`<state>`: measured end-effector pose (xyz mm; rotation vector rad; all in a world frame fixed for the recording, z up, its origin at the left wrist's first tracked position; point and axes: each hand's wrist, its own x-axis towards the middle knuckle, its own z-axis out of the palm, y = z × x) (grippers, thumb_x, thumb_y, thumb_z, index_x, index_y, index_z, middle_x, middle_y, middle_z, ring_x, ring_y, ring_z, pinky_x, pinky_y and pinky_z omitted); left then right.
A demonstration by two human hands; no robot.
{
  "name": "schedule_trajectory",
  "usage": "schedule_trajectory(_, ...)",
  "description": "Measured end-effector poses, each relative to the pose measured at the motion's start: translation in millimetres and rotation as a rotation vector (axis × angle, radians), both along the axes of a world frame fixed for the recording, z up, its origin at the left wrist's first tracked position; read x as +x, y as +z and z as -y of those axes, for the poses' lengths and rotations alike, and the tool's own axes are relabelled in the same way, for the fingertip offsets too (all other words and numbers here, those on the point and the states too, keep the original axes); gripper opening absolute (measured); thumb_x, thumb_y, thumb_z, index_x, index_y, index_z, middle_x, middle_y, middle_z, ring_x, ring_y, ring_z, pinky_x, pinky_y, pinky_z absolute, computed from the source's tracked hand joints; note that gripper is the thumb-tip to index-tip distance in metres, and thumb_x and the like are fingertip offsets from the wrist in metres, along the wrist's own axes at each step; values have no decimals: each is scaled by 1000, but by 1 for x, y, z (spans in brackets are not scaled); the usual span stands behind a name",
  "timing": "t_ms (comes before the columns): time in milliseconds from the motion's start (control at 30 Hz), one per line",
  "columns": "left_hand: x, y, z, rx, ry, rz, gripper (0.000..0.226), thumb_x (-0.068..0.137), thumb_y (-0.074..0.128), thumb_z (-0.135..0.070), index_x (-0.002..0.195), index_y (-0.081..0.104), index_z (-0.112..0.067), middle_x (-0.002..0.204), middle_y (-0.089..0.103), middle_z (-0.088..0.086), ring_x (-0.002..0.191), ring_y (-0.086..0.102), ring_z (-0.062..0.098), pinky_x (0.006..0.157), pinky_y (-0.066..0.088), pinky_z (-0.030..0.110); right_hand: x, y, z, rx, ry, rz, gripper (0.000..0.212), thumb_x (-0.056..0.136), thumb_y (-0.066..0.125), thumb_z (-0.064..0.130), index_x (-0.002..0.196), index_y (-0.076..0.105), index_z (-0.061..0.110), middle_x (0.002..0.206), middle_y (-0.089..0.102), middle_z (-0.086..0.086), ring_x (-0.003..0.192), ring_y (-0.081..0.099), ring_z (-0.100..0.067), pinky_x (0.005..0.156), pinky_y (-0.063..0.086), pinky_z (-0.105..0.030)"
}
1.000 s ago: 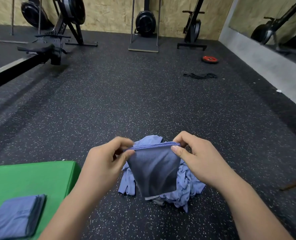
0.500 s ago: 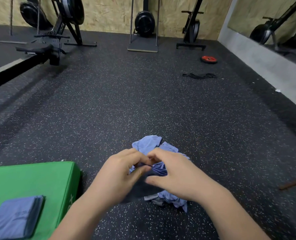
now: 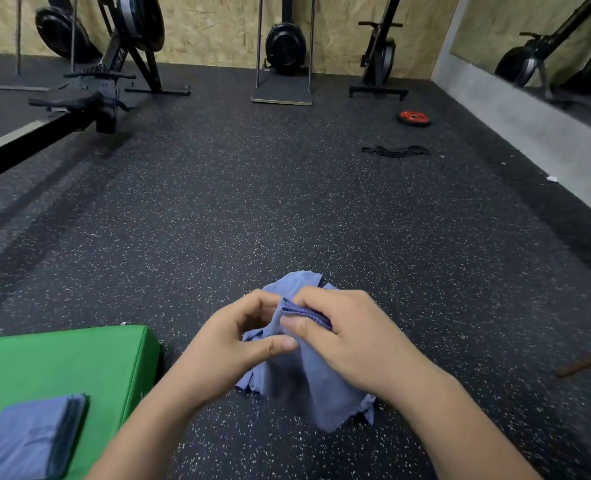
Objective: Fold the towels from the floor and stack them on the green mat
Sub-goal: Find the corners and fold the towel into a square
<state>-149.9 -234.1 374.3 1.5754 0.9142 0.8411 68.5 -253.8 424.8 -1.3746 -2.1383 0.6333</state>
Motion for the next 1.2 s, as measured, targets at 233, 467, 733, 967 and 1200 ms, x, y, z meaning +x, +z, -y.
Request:
schedule_trajectory(233, -3, -17, -7, 99, 7, -268, 11, 93, 85, -25, 93, 76, -20, 95, 73, -5, 94, 69, 17, 90, 52, 33, 29, 14, -1, 110, -75, -124, 21, 107, 65, 38, 92, 66, 23, 77, 63, 4, 74, 61, -15, 73, 50, -40)
schedule_trajectory(467, -12, -41, -15, 62, 17, -378, 25, 88, 84, -33, 99, 62, -26, 95, 71, -5, 98, 67, 24, 98, 53, 47, 55, 27, -2, 169, -269, -278, 20, 104, 64, 43, 96, 70, 25, 73, 62, -8, 70, 58, -30, 68, 47, -46)
schedule_trajectory(733, -35, -49, -31, 55, 101, -503, 11, 95, 81, -32, 102, 71, -33, 95, 73, -9, 91, 70, 18, 89, 59, 46, 74, 23, -2, 222, -458, -323, 27, 105, 62, 44, 93, 67, 20, 73, 59, -11, 71, 54, -28, 69, 43, -42)
schedule_trajectory(967, -55, -45, -39, 1, 354, -410, 16, 99, 77, -34, 93, 73, -20, 73, 75, -11, 61, 59, 7, 69, 44, 32, 89, 9, -7, 218, -566, -361, 29, 106, 62, 45, 92, 67, 20, 73, 56, -12, 64, 47, -19, 63, 40, -40)
schedule_trajectory(1200, -61, -64, -48, -7, 602, -405, 19, 102, 72, -24, 118, 69, -34, 96, 79, -8, 94, 75, 17, 94, 60, 49, 89, -13, -22, 164, -611, -368, 26, 105, 64, 44, 94, 67, 20, 72, 54, -10, 63, 42, -10, 60, 36, -36)
